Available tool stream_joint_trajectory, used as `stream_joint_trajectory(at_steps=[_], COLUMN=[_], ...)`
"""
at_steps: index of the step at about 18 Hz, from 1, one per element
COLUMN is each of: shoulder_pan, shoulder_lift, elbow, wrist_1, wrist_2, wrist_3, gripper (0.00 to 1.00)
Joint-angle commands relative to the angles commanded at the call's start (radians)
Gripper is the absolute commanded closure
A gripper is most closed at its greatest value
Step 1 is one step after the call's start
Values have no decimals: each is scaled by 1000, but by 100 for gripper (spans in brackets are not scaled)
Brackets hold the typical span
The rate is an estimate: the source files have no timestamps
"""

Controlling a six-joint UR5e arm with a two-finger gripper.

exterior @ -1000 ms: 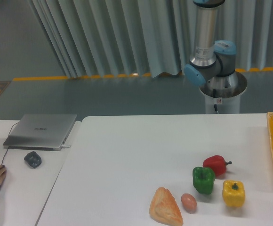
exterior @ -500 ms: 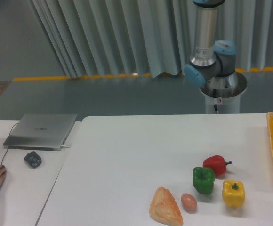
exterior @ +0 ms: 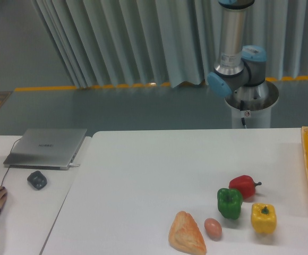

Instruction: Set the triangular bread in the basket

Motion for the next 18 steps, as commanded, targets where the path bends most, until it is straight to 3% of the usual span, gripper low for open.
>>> stream_joint_trajectory(at_steps=[5, 9, 12, 15, 18], shoulder_pan=[-49, -124, -178, -271, -333], shoulder_lift=[-3, -21, -25, -40, -67], elbow=[11, 53, 69, 93, 94], wrist_1=[5, 9, 9, 9, 86], wrist_2=[-20, -25, -26, -26, -21], wrist_3=[-109, -328, -393, -650, -825], gripper=[0, 0, 0, 0, 0])
